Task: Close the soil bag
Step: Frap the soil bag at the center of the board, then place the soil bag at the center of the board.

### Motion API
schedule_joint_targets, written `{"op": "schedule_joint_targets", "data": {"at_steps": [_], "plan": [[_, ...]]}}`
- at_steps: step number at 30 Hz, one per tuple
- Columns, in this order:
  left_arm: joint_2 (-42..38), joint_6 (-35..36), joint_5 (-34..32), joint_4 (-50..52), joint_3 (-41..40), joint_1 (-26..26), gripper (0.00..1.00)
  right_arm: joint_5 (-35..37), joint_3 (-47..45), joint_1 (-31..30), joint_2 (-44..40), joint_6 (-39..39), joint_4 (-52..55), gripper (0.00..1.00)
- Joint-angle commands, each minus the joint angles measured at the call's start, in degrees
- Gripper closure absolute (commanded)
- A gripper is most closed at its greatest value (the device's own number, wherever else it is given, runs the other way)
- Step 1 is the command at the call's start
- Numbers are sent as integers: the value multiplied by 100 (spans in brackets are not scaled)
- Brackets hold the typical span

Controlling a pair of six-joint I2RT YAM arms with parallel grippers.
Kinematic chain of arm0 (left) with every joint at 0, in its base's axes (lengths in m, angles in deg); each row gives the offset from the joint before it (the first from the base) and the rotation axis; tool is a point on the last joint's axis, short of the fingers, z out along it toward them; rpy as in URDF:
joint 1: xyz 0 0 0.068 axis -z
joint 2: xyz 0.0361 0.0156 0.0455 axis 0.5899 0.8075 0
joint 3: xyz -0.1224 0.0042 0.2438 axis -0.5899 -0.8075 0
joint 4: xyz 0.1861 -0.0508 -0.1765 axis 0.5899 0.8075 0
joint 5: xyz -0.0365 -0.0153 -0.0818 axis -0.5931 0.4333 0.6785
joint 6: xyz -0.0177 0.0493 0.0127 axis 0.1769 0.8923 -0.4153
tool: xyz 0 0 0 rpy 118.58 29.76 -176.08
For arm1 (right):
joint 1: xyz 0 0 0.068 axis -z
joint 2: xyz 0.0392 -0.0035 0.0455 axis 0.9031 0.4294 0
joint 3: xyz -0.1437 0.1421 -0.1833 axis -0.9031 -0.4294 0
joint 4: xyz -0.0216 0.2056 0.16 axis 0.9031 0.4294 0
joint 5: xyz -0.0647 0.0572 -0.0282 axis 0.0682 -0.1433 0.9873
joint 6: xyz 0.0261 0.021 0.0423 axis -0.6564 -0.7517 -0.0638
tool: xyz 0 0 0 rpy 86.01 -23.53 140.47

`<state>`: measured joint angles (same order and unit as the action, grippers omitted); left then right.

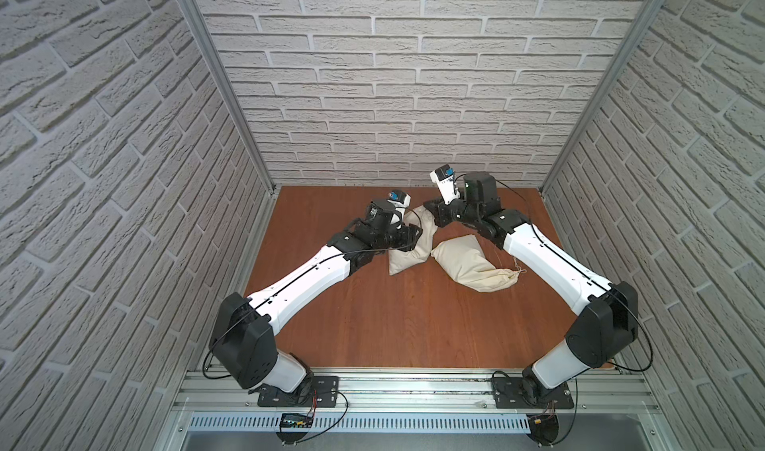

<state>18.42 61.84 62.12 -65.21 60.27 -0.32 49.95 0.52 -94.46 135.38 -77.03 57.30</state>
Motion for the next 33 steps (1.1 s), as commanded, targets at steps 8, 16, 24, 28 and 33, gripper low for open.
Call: {"op": "schedule_joint_targets", "data": {"at_steps": [8, 16, 24, 28, 33], "plan": [[502, -27, -88, -2019, -770, 20, 25, 431, -892, 154, -1083, 136, 208, 52], [1671, -214, -1324, -1112, -212, 521, 24, 1251, -1786, 1107, -1619, 48, 171, 35], [1039, -767, -2234, -599, -1400, -8, 31, 1093, -1790, 1097, -881, 211, 236, 35], [427, -994, -2315, -250, -2016, -695, 32, 1085, -1630, 783, -394, 276, 127, 35], [-415, -936, -2296, -63, -2392, -1199, 31, 1275, -1356, 451, 324, 397, 42, 35]]}}
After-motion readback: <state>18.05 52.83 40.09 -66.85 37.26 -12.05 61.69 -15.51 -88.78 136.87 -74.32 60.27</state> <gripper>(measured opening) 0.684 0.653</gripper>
